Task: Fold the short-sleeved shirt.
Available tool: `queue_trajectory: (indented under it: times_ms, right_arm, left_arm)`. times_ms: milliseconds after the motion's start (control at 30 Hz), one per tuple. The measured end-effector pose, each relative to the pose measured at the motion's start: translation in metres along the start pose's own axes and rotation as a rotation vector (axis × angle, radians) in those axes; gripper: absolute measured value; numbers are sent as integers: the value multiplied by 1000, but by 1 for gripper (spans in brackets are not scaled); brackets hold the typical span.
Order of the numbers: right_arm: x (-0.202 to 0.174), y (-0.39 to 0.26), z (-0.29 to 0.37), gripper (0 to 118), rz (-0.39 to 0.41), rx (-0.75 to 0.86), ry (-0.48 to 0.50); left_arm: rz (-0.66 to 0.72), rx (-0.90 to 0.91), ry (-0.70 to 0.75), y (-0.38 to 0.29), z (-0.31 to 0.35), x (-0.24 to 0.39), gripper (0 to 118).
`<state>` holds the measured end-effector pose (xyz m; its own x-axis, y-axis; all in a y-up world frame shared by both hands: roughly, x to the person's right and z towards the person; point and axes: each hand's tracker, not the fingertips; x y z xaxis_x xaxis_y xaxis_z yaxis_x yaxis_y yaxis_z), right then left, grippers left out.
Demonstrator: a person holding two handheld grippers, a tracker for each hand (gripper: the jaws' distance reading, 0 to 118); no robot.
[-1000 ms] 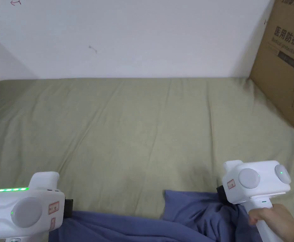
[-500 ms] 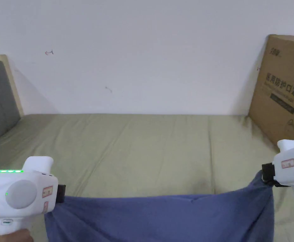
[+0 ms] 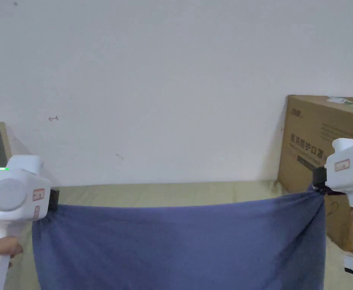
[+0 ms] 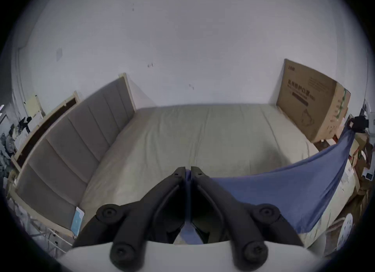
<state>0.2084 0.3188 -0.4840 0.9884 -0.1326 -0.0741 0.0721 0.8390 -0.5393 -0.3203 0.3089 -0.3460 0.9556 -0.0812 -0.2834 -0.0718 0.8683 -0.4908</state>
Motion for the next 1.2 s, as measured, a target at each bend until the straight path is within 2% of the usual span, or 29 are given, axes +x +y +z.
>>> queue_trajectory:
  times_ms: [133, 167, 233, 300, 467, 500, 567, 600, 733, 767, 933, 1067, 1200]
  right_arm:
    - [-15, 58, -6, 3, -30, 63, -9]
    - [-20, 75, -6, 3, -47, 91, -17]
    - [-29, 108, -8, 3, -61, 121, 10]
    - [-37, 145, -11, 3, -46, 158, 27]
    - [-58, 219, -13, 3, -46, 237, 14]
    - [-62, 231, -13, 3, -54, 256, 6]
    - [-68, 253, -14, 3, -67, 273, 5]
    - [-72, 262, -13, 3, -102, 285, 14]
    - [-89, 283, -13, 3, -74, 338, -6]
    - [-91, 282, -15, 3, -73, 343, -6]
    - [-94, 250, -69, 3, -33, 249, -5]
    - [-95, 186, -161, 3, 13, 65, -60]
    - [-92, 94, -262, 3, 27, -175, -94]
  left_arm:
    - [28, 35, -1, 61, -16, -7, 3]
    - [85, 51, 12, 78, -20, -9, 3]
    - [11, 83, 69, 114, -29, -6, 3]
    - [-4, 143, 99, 151, -33, -6, 3]
    - [49, 261, 89, 226, -36, -13, 3]
    - [79, 292, 107, 241, -36, -13, 3]
    - [33, 299, 119, 267, -39, -13, 3]
    - [48, 317, 139, 278, -41, -13, 3]
    - [31, 412, 168, 305, -45, -16, 3]
    - [71, 431, 174, 304, -48, -18, 3]
    - [34, 383, 186, 261, -108, -17, 3]
    - [103, 188, 127, 175, -197, -12, 3]
    - [112, -106, 122, 61, -298, 3, 3]
